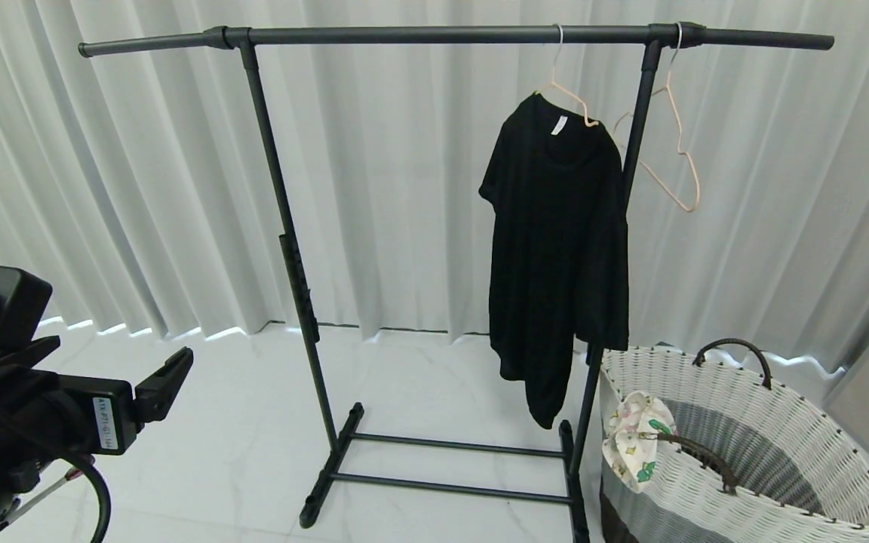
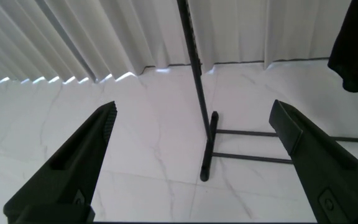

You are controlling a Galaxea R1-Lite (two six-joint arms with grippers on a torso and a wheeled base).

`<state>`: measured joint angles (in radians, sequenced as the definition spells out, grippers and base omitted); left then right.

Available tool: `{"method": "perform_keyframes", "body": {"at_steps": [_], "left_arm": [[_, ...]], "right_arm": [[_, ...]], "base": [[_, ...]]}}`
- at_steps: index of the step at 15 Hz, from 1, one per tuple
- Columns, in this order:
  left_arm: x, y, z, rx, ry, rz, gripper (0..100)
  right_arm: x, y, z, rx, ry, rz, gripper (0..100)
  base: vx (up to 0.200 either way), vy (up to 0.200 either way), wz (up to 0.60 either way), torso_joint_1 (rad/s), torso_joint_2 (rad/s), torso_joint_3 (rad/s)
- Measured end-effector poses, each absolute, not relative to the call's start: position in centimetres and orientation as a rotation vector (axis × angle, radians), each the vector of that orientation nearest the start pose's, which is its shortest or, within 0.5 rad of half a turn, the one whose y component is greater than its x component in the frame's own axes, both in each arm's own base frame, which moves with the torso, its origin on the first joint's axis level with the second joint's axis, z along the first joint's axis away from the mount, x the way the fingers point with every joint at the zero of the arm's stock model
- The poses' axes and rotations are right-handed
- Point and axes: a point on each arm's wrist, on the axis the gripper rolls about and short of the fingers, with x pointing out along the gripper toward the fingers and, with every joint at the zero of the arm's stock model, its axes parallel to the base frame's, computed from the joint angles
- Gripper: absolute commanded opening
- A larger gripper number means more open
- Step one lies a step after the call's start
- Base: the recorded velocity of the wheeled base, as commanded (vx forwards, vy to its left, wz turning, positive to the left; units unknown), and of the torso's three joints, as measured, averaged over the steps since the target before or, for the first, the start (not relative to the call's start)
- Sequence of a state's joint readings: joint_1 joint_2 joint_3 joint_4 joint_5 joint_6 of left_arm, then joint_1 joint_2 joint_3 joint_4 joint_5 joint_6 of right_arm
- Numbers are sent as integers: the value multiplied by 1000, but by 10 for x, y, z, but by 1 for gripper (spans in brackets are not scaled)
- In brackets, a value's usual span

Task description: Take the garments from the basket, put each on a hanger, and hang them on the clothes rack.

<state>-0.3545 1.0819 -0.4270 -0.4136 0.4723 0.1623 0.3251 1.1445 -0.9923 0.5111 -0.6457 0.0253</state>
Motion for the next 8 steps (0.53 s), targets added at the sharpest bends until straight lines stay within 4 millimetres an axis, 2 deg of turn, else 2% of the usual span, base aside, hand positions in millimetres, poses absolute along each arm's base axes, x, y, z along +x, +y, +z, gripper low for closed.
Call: {"method": "perform_keyframes", "body": {"at_steps": [3, 6, 8], "left_arm": [[135, -39, 193, 261, 235, 98, 100], [134, -39, 191, 265, 241, 95, 100], [134, -39, 191, 273, 241, 91, 100]], "right_arm": [[133, 31, 256, -302, 548, -304, 100], [129, 29, 243, -347, 523, -280, 100], [123, 28, 231, -398, 534, -204, 100]], "base": [[0, 0, 0, -80, 313, 219], [0, 0, 0, -13, 55, 29], [0, 0, 0, 0, 0, 0]]}}
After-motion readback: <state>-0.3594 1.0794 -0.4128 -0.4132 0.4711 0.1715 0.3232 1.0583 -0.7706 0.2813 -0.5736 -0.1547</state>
